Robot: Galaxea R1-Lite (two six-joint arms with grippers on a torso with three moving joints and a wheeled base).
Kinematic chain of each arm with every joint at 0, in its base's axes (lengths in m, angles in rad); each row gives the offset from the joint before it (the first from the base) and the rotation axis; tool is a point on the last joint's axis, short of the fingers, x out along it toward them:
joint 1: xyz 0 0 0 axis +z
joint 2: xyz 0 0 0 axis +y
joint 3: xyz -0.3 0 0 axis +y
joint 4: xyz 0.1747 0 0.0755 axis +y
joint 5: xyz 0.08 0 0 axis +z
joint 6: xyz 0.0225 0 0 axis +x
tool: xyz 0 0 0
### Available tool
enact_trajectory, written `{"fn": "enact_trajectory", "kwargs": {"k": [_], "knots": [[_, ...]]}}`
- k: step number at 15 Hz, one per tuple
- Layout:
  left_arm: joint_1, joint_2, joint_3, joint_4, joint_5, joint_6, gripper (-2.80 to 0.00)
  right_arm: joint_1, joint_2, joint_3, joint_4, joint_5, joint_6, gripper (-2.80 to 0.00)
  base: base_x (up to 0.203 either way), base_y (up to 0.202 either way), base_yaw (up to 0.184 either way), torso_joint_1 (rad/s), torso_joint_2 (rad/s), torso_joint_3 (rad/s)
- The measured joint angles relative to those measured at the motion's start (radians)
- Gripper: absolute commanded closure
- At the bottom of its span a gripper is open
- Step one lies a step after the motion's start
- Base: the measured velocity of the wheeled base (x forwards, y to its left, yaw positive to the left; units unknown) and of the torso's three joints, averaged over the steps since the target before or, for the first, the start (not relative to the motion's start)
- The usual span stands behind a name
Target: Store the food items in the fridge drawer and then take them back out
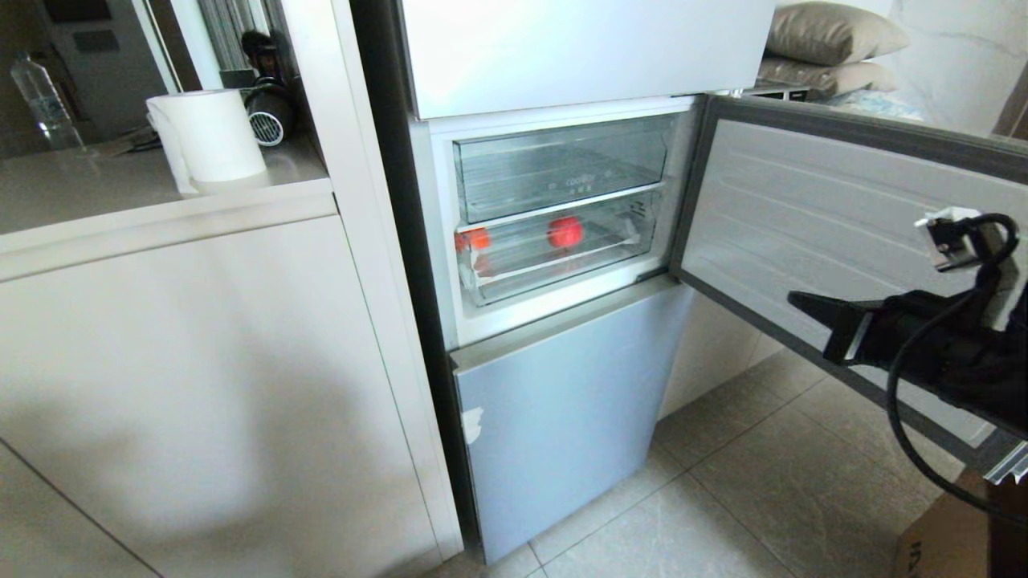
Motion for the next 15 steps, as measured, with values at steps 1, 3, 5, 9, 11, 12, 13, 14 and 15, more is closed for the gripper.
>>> {"fn": "enact_trajectory", "kwargs": {"k": [1,3,5,9,11,12,13,14,15], "knots": [[0.0,0.0,0.0,0.0,0.0,0.0,0.0,0.029,0.033,-0.027,-0.005,0.028,0.0,0.0,0.0,0.0,0.0,0.0,0.0,0.0],[0.0,0.0,0.0,0.0,0.0,0.0,0.0,0.07,0.115,-0.084,-0.027,0.045,-0.004,0.0,0.0,0.0,0.0,0.0,0.0,0.0],[0.0,0.0,0.0,0.0,0.0,0.0,0.0,0.1,0.197,-0.116,-0.107,0.027,-0.007,0.0,0.0,0.0,0.0,0.0,0.0,0.0],[0.0,0.0,0.0,0.0,0.0,0.0,0.0,0.158,0.33,-0.127,-0.329,-0.165,-0.022,0.0,0.0,0.0,0.0,0.0,0.0,0.0],[0.0,0.0,0.0,0.0,0.0,0.0,0.0,0.172,0.355,-0.124,-0.339,-0.178,-0.022,0.0,0.0,0.0,0.0,0.0,0.0,0.0],[0.0,0.0,0.0,0.0,0.0,0.0,0.0,0.175,0.36,-0.124,-0.34,-0.177,-0.022,0.0,0.0,0.0,0.0,0.0,0.0,0.0],[0.0,0.0,0.0,0.0,0.0,0.0,0.0,0.176,0.363,-0.124,-0.34,-0.177,-0.023,0.0,0.0,0.0,0.0,0.0,0.0,0.0],[0.0,0.0,0.0,0.0,0.0,0.0,0.0,0.177,0.366,-0.125,-0.34,-0.175,-0.023,0.0,0.0,0.0,0.0,0.0,0.0,0.0],[0.0,0.0,0.0,0.0,0.0,0.0,0.0,0.178,0.368,-0.125,-0.34,-0.175,-0.023,0.0,0.0,0.0,0.0,0.0,0.0,0.0]]}}
